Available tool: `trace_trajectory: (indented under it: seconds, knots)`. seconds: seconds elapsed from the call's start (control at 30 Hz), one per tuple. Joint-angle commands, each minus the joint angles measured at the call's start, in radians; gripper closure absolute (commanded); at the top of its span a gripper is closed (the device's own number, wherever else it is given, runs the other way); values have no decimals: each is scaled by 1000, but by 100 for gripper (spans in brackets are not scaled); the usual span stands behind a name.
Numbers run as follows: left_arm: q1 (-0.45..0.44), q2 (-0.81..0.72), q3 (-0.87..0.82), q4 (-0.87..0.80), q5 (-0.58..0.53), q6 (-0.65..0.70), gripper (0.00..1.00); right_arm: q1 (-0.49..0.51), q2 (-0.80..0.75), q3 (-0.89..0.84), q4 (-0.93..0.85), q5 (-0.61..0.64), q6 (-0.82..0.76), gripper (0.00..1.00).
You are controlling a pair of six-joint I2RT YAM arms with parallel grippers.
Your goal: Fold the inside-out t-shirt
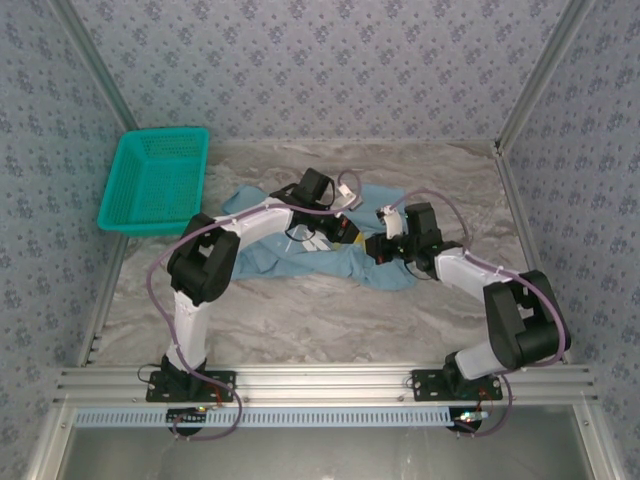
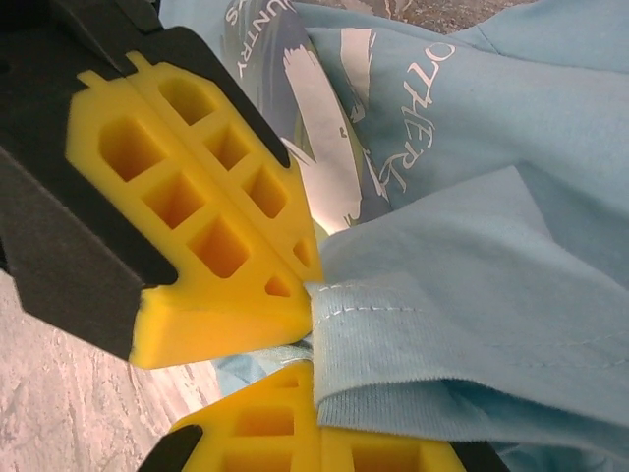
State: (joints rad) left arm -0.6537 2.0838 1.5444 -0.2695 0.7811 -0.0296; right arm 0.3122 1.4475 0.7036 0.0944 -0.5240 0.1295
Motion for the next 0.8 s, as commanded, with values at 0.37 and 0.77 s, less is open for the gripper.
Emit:
trace_trajectory:
  seconds: [0.37,0.77]
  knots:
    - [214,-633,-603,-8,-752,-353,43,-106,-191,63,-249,123,69,100]
    - [340,-559,-604,-66,-874,-342,40,-202,-139,209,-311,183,92,100]
